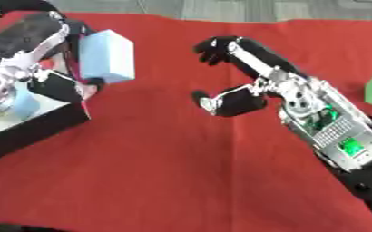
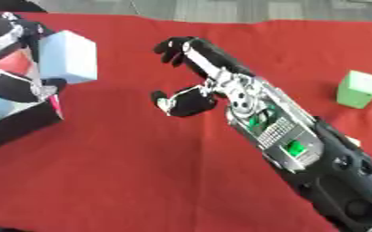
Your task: Pick up the objects with one hand, pass them to the other hand, and then place them into the box on the other side of the table.
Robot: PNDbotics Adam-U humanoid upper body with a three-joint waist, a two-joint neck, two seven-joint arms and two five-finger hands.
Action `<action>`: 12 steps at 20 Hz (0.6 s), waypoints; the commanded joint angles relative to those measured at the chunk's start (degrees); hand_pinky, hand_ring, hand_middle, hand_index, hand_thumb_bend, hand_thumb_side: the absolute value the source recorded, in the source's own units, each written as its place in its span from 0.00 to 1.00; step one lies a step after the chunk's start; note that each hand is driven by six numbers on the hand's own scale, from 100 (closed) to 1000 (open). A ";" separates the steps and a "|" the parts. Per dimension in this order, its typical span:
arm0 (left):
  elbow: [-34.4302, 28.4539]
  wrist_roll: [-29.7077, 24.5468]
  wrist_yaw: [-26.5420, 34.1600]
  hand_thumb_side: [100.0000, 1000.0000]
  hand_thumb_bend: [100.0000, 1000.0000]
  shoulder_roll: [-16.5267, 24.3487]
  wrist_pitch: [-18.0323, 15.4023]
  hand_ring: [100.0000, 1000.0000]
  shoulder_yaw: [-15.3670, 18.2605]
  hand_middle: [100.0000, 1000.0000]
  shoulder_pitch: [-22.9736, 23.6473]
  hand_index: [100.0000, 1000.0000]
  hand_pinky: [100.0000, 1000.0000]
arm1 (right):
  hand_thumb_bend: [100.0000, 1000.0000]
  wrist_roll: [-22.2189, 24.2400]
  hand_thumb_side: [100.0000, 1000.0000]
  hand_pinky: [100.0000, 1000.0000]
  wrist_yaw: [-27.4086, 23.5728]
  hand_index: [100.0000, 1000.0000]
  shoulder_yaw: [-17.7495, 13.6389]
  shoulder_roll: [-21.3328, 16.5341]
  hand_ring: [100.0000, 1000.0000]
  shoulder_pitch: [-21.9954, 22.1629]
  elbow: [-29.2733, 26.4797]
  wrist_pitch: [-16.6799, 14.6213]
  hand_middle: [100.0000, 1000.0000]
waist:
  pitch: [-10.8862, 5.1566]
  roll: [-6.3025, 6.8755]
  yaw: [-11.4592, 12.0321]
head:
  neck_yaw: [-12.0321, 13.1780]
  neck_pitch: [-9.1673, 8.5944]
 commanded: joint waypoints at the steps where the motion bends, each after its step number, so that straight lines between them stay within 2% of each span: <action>1: -0.40 2.61 0.96 0.03 0.06 3.30 0.76 0.60 3.42 0.34 1.21 0.31 0.68 | 0.26 -0.80 0.00 0.89 -0.38 0.84 -0.93 -1.21 0.77 -1.03 -1.38 0.49 0.71 | -1.17 0.22 0.19 | 0.61 -0.70; 7: -0.05 5.00 1.56 0.03 0.08 4.57 2.69 0.60 6.32 0.35 5.18 0.31 0.68 | 0.29 -1.38 0.00 0.89 -1.23 0.84 -1.36 -1.92 0.78 -1.31 -2.58 1.72 0.71 | -1.10 0.05 0.23 | 2.83 -0.52; 9: 0.71 5.34 1.51 0.03 0.09 4.69 3.10 0.60 6.99 0.35 6.06 0.31 0.68 | 0.25 -1.85 0.00 0.89 -1.41 0.84 -1.69 -2.17 0.78 -1.34 -3.31 2.30 0.72 | -1.07 -0.03 0.23 | 3.68 -0.35; 12: 2.56 5.65 1.31 0.04 0.11 4.73 3.46 0.61 7.76 0.35 6.96 0.31 0.68 | 0.09 -3.02 0.00 0.89 -2.24 0.83 -2.14 -2.57 0.77 -1.39 -4.33 3.11 0.71 | -1.02 -0.16 0.18 | 4.67 -0.34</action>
